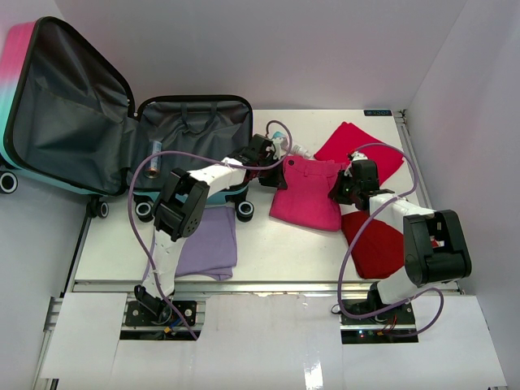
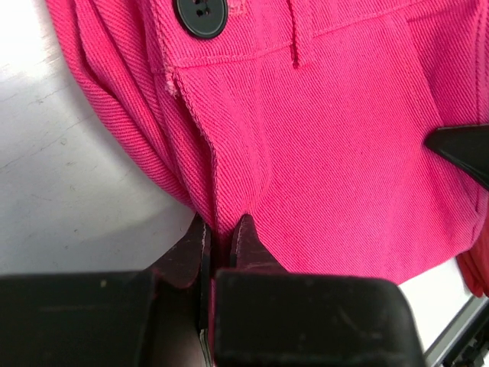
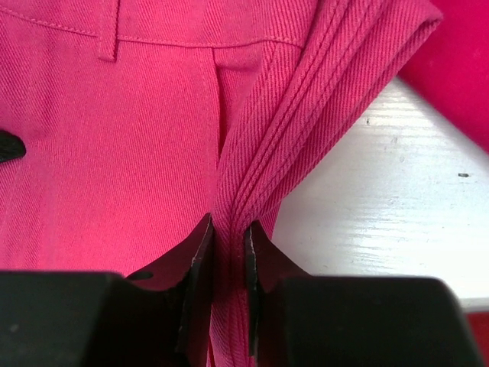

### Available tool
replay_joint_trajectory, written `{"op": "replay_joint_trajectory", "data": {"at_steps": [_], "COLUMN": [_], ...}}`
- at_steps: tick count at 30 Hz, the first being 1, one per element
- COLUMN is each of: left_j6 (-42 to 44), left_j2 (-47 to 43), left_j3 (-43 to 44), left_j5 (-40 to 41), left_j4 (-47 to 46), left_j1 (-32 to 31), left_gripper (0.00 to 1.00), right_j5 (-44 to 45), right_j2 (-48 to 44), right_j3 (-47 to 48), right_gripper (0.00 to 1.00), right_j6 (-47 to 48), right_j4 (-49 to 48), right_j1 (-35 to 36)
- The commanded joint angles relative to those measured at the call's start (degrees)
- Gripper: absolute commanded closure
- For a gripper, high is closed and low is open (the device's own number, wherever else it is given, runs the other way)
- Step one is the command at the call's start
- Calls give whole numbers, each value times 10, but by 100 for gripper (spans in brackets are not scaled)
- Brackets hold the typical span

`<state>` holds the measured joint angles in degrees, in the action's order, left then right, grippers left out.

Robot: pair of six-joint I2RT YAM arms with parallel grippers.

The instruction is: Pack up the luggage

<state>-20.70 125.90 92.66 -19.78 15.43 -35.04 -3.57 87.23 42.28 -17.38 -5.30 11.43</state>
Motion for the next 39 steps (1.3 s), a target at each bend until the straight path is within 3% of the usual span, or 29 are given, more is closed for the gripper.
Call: {"op": "replay_joint_trajectory", "data": {"at_steps": [1,11,27,33,39], "left_j6": [5,29,48,92,113], "left_j2": [-37,-115,-234,-248,-248], "left_j3": [-7,27,20,71,119], "left_j5": [51,168,310,384,389], "left_j4": [28,78,106,155,181], "left_j1": [-26,-65,-77,-62,12], "left_gripper": [100,100,100,100,100], "right_j5": [-21,38,91,114,103], "right_j2": [-26,-92,-111,-62,31], "right_j3": [13,66,139,257,401], "right_gripper": [92,92,92,92,92], "right_j6": [-7,0,24,34,36], "right_j4": [-5,49,80,96,100], "right_j1": [22,73,123,184,241]}}
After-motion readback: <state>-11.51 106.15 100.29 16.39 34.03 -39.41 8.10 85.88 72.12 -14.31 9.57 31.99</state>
